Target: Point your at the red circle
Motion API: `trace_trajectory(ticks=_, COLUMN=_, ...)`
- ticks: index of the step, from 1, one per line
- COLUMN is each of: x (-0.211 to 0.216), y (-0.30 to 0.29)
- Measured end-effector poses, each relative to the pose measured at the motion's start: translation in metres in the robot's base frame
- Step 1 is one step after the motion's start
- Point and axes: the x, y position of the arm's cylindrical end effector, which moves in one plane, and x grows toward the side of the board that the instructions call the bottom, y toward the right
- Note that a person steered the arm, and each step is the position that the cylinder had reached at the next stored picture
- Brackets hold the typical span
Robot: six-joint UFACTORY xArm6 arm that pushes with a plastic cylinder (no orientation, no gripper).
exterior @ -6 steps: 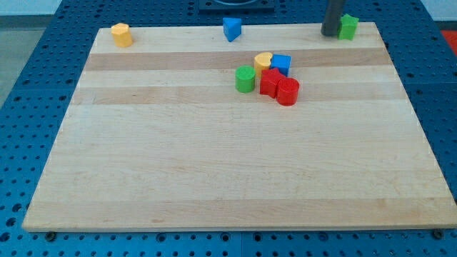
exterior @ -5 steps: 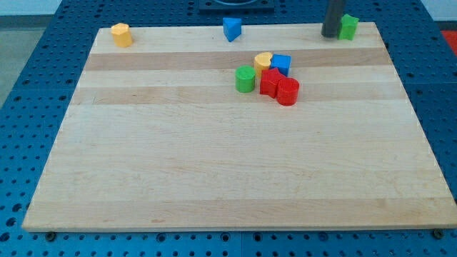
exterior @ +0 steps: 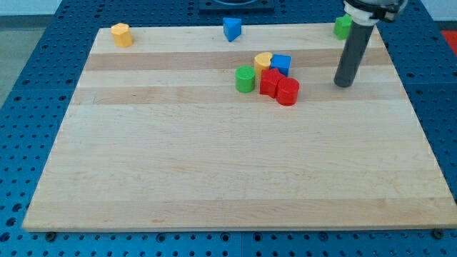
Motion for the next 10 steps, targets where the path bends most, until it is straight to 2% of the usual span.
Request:
trace_trajectory(ticks=3, x=0.063, y=-0.025)
trace_trajectory(ticks=5, x=-0.004, y=-0.003)
trace_trajectory(ticks=6, x=-0.004, y=-0.003)
trace_trajectory(ticks=8, x=0.039, y=-0.051)
trace_trajectory(ticks=9, x=0.039, y=-0.061)
trace_trajectory(ticks=10, x=0.031, y=-0.008)
